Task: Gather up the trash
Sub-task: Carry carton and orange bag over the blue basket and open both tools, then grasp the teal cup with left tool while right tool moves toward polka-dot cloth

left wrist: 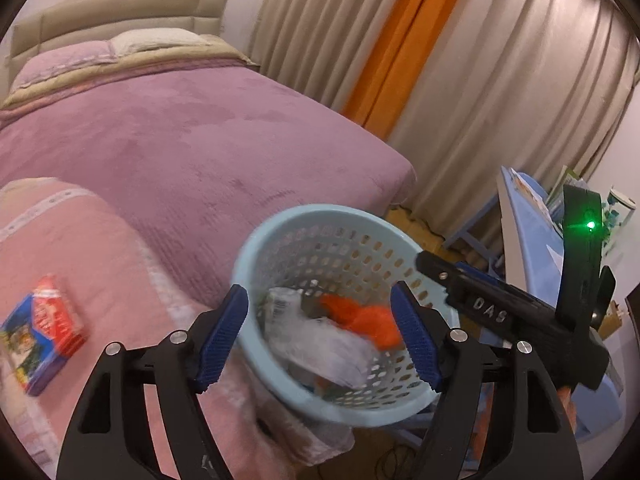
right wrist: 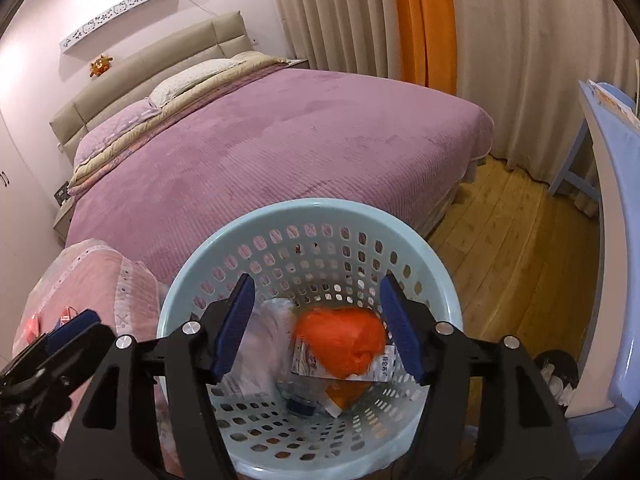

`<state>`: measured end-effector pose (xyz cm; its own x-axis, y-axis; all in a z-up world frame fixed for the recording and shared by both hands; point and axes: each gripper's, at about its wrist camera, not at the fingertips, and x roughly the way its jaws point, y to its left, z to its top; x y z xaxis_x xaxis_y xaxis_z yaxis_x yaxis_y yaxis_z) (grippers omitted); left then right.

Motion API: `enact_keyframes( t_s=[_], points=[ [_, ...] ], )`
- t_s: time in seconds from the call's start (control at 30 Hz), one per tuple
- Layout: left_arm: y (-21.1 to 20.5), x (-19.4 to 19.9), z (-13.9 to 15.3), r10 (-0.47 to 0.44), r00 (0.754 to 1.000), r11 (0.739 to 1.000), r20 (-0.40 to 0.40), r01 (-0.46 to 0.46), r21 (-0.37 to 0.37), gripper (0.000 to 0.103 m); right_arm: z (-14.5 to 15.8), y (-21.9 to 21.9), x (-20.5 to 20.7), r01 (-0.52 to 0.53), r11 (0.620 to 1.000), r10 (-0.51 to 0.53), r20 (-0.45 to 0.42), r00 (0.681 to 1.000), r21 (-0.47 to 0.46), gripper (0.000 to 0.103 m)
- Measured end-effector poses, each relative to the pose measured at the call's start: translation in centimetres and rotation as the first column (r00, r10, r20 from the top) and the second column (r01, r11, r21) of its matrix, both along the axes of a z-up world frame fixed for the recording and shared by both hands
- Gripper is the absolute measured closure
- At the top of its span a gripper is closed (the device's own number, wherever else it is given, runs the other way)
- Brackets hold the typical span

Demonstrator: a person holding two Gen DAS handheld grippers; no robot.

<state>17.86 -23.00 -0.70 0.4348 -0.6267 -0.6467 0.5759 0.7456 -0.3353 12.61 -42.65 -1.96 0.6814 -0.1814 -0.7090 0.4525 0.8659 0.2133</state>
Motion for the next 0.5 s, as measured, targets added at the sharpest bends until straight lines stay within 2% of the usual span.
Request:
enact_keyframes(
  t_s=[0.27,0.4,0.5],
  points=[
    [6.4,-2.4,2.6,0.121,0.991,0.993,0.055,-0.121,-0.017,0.031,2.0,2.5,-1.6,-0.040,0.999,0.041,0.071,0.997,-0.022,0.042],
    [10.5,-4.0,4.1,0.191,0.978,0.982,0.086,-0.190,-0.010,0.031,3.3,5.0,-1.9,-0.087,0.996,0.089,0.105,0.990,-0.031,0.042],
    [14.1,-5.2,4.8,0.261,0.959,0.965,0.110,-0.262,0.000,0.031,4.2,7.8,-1.8,-0.144,0.988,0.150,0.129,0.980,-0.051,0.038]
  ],
)
